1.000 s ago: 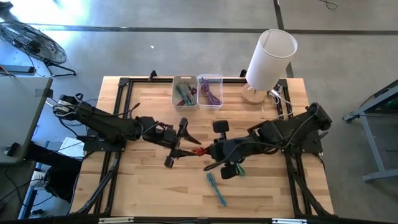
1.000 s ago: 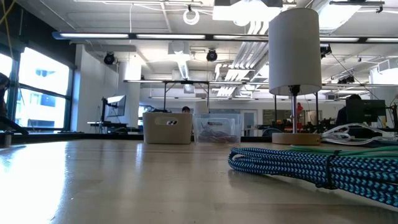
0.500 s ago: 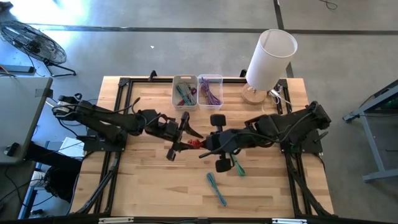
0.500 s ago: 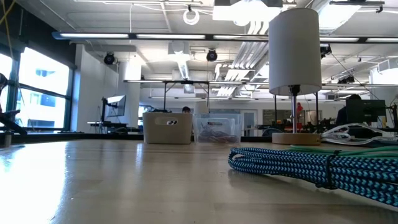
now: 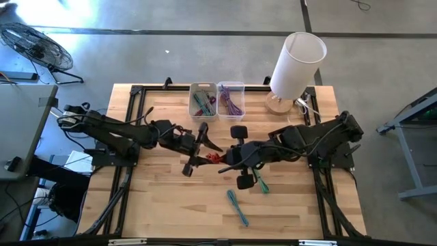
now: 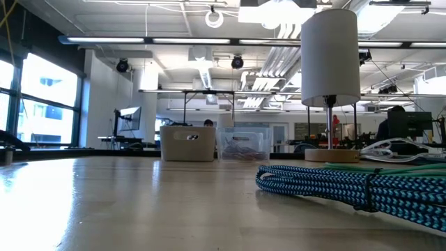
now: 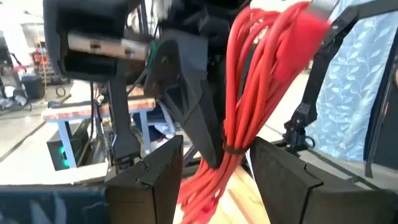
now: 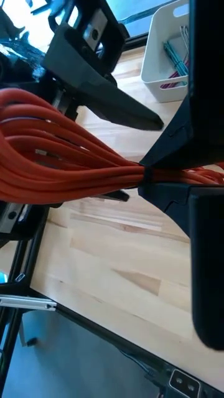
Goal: Pick & Place USB Port
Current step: Put the red USB cable into the transparent bin
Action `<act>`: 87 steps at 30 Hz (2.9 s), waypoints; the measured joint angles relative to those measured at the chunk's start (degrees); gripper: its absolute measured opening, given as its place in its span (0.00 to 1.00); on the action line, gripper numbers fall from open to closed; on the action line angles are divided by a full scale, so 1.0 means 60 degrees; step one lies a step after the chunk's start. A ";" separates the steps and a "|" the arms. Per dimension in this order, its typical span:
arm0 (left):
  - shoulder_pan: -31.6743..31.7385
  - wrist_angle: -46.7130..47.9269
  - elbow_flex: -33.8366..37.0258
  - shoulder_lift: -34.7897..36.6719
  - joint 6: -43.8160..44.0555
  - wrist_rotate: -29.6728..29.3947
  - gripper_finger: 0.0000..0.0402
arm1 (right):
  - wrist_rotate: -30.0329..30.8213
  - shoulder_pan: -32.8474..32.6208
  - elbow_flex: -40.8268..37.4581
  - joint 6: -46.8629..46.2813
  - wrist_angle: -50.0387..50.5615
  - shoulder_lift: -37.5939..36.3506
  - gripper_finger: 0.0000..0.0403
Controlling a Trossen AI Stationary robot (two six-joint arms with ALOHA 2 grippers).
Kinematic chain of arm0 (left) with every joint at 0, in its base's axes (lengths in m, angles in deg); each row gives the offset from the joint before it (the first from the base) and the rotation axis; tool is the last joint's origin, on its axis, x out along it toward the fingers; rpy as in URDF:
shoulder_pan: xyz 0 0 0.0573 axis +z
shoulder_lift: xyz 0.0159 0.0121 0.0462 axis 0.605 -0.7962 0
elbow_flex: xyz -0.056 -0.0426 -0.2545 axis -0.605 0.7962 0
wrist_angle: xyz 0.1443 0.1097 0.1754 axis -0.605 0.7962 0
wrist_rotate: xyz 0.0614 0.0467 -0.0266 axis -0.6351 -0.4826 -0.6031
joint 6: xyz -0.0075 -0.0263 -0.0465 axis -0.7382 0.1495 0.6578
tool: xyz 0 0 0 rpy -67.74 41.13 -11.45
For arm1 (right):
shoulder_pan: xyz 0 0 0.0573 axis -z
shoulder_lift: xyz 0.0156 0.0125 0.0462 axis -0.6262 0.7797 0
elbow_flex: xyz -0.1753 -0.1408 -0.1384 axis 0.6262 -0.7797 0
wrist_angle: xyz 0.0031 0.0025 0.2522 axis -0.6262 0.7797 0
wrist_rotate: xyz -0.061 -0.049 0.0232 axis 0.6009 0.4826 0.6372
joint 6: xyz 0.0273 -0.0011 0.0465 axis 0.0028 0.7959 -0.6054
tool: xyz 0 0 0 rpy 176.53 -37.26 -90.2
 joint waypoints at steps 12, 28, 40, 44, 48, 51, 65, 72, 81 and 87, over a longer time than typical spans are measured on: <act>0.0000 -0.0862 0.0004 0.0007 0.0120 0.0357 0.45 | -0.0013 -0.0002 0.0000 -0.0004 0.0127 0.0000 0.03; 0.0000 -0.1093 0.0004 0.0011 0.0135 0.0989 0.45 | -0.0243 0.0040 0.0000 0.0011 0.0124 0.0000 0.03; 0.0000 -0.1071 0.0004 0.0009 0.0134 0.0639 0.40 | -0.0318 0.0118 0.0000 0.0033 0.0151 0.0000 0.03; 0.0004 -0.1049 0.0004 0.0007 -0.0110 0.0519 0.27 | -0.0330 0.0142 0.0000 0.0011 0.0226 0.0000 0.03; 0.0004 -0.0922 0.0004 0.0007 -0.0603 0.0518 0.07 | -0.0334 0.0138 -0.0004 0.0011 0.0287 0.0004 0.03; 0.0000 -0.0820 0.0000 0.0011 -0.0797 0.0334 0.05 | -0.0324 0.0138 -0.0007 0.0007 0.0358 0.0011 0.03; 0.0385 -0.0612 0.0004 0.0004 -0.0391 0.0168 0.04 | 0.0236 -0.0024 -0.0007 -0.0120 0.0429 0.0011 0.40; 0.1230 -0.0344 0.0004 0.0035 0.0078 0.0543 0.04 | 0.0932 -0.0055 -0.0007 -0.0953 0.1448 0.0011 0.54; 0.2145 0.1301 -0.0623 0.0313 0.0047 0.1088 0.04 | 0.1612 -0.0080 -0.0007 -0.1616 0.2252 -0.0149 0.55; 0.2131 0.1304 -0.0849 0.0321 -0.0129 0.1283 0.04 | 0.3497 -0.0074 -0.0007 -0.2256 0.2580 -0.0489 0.55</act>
